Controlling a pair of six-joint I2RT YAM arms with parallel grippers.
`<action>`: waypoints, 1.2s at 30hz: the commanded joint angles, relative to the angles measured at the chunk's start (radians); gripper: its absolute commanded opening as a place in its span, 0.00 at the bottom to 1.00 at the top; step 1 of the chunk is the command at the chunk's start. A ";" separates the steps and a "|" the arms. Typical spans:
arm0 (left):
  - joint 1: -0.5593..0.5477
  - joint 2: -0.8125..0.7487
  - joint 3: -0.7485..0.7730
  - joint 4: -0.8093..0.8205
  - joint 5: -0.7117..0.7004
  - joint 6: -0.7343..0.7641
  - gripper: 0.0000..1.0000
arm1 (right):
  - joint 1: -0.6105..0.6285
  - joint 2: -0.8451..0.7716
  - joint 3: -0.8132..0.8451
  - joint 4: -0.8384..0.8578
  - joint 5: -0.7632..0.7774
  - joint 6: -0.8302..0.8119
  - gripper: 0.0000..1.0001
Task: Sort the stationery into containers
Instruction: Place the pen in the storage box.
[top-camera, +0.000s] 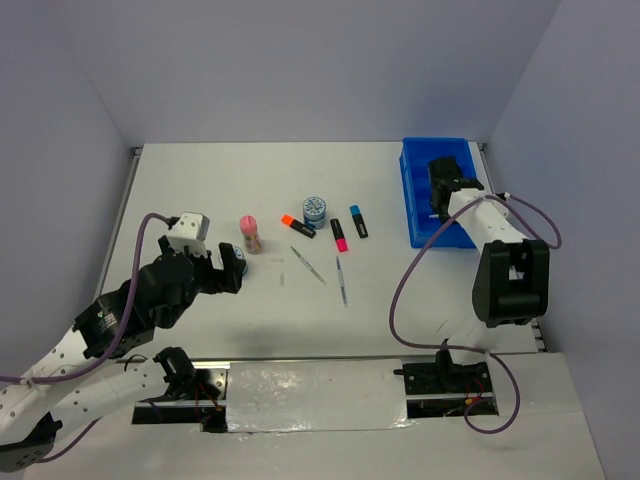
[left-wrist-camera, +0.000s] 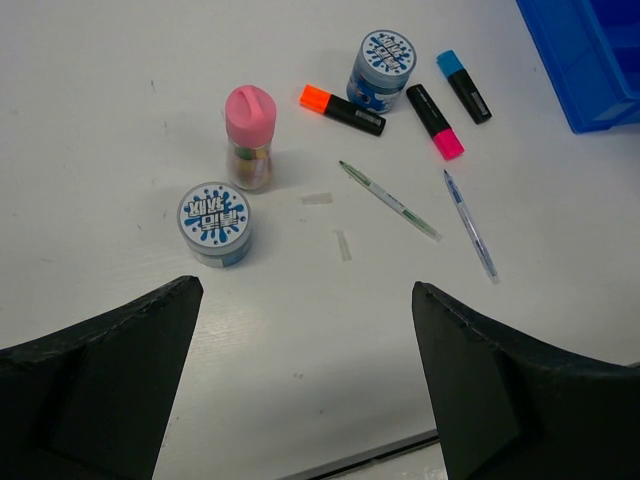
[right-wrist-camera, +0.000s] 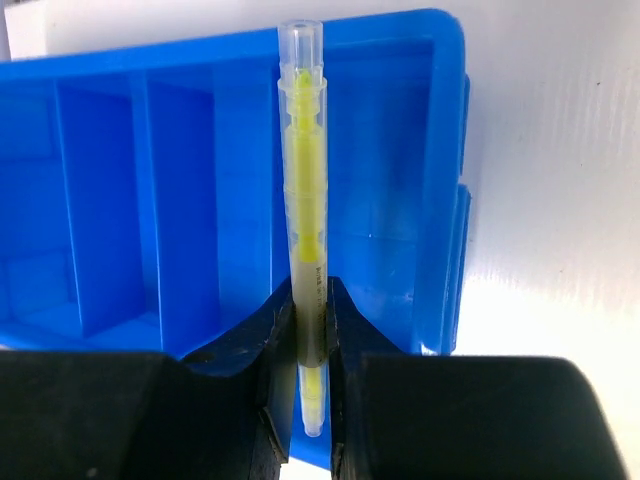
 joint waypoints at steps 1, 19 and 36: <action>-0.002 -0.005 0.004 0.027 0.020 0.027 0.99 | -0.024 0.016 0.020 -0.033 0.021 0.076 0.03; -0.002 0.001 0.004 0.030 0.034 0.043 0.99 | -0.029 0.054 0.000 0.007 -0.057 0.096 0.26; 0.010 0.033 0.012 0.007 -0.010 0.001 0.99 | -0.028 -0.152 0.045 0.269 -0.115 -0.262 0.72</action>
